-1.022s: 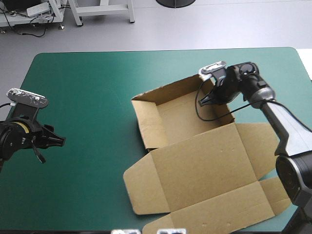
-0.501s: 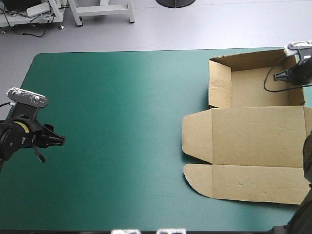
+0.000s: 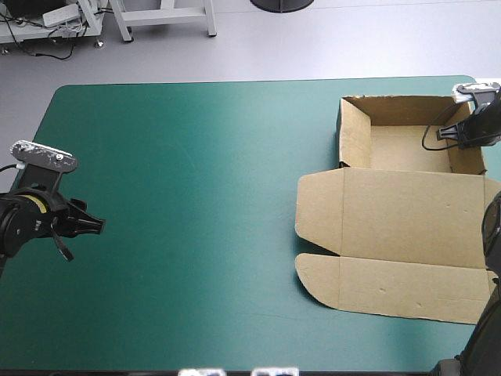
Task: Fold the box
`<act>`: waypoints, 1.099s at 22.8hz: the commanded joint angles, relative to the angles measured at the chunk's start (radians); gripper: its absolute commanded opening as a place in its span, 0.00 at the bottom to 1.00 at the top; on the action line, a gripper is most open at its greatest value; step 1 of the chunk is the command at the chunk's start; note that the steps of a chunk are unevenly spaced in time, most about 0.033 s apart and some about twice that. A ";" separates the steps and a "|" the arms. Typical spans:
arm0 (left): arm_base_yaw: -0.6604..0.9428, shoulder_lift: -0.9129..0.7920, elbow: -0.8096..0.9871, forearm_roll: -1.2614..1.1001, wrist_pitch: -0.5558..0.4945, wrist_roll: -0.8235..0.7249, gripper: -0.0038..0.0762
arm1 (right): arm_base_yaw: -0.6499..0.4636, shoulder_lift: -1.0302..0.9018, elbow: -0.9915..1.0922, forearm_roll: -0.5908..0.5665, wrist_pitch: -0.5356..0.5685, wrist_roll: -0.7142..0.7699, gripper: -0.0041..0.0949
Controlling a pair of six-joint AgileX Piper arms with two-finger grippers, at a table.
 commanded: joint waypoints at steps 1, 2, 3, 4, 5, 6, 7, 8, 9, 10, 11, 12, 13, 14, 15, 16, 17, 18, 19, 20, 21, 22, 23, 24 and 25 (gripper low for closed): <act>0.000 -0.015 -0.023 0.012 -0.051 -0.009 0.56 | -0.002 -0.059 -0.165 0.005 0.093 -0.035 0.58; 0.000 -0.015 -0.023 0.012 -0.054 -0.009 0.56 | -0.002 -0.059 -0.193 0.005 0.101 -0.025 0.68; 0.000 -0.015 -0.023 0.012 -0.054 -0.009 0.56 | -0.002 -0.059 -0.262 0.007 0.122 0.003 0.79; 0.000 -0.015 -0.023 0.011 -0.054 -0.009 0.56 | -0.002 -0.061 -0.288 0.016 0.137 0.019 0.80; 0.000 -0.015 -0.023 0.010 -0.052 -0.009 0.56 | -0.002 -0.070 -0.344 0.079 0.178 0.024 0.78; 0.000 -0.015 -0.023 0.008 -0.054 -0.009 0.56 | -0.002 -0.092 -0.373 0.170 0.199 0.020 0.77; 0.000 -0.015 -0.023 0.008 -0.062 -0.009 0.56 | 0.000 -0.112 -0.373 0.213 0.199 0.020 0.76; 0.000 -0.015 -0.023 0.008 -0.074 -0.009 0.56 | 0.003 -0.152 -0.373 0.271 0.199 0.009 0.75; 0.000 -0.015 -0.023 0.008 -0.079 -0.009 0.56 | 0.011 -0.177 -0.373 0.289 0.199 0.006 0.75; 0.000 -0.015 -0.023 0.004 -0.085 -0.009 0.56 | 0.031 -0.231 -0.373 0.293 0.199 0.006 0.74; 0.000 -0.015 -0.023 -0.001 -0.088 -0.009 0.56 | 0.048 -0.261 -0.373 0.293 0.199 0.006 0.74; 0.000 -0.015 -0.023 -0.021 -0.089 -0.009 0.56 | 0.084 -0.316 -0.369 0.293 0.199 0.006 0.74; 0.000 -0.015 -0.023 -0.031 -0.094 -0.009 0.56 | 0.109 -0.346 -0.366 0.291 0.199 0.004 0.74; 0.000 -0.015 -0.023 -0.049 -0.102 -0.009 0.56 | 0.161 -0.400 -0.356 0.279 0.199 -0.005 0.74; 0.000 -0.015 -0.023 -0.055 -0.109 -0.003 0.56 | 0.193 -0.431 -0.343 0.260 0.199 -0.005 0.74; 0.000 -0.015 -0.023 -0.061 -0.114 -0.001 0.56 | 0.227 -0.464 -0.323 0.235 0.199 -0.005 0.74; 0.000 -0.015 -0.023 -0.064 -0.119 0.001 0.56 | 0.255 -0.489 -0.304 0.201 0.199 0.000 0.74; 0.000 -0.015 -0.023 -0.066 -0.121 0.001 0.56 | 0.289 -0.522 -0.275 0.166 0.199 0.011 0.74; 0.000 -0.015 -0.023 -0.068 -0.123 -0.005 0.56 | 0.323 -0.555 -0.239 0.133 0.199 0.021 0.73; 0.000 -0.015 -0.023 -0.070 -0.123 -0.005 0.56 | 0.351 -0.582 -0.197 0.106 0.199 0.023 0.72; 0.000 -0.015 -0.023 -0.072 -0.123 -0.005 0.56 | 0.383 -0.618 -0.150 0.075 0.199 0.027 0.72; 0.000 -0.015 -0.023 -0.077 -0.123 -0.005 0.56 | 0.412 -0.653 -0.098 0.045 0.199 0.037 0.71; 0.000 -0.015 -0.023 -0.081 -0.123 -0.005 0.56 | 0.438 -0.689 -0.054 0.024 0.199 0.051 0.69; 0.000 -0.015 -0.023 -0.088 -0.123 -0.005 0.56 | 0.459 -0.725 0.004 0.002 0.199 0.072 0.68; 0.000 -0.015 -0.023 -0.094 -0.125 -0.003 0.56 | 0.474 -0.759 0.064 -0.015 0.199 0.088 0.67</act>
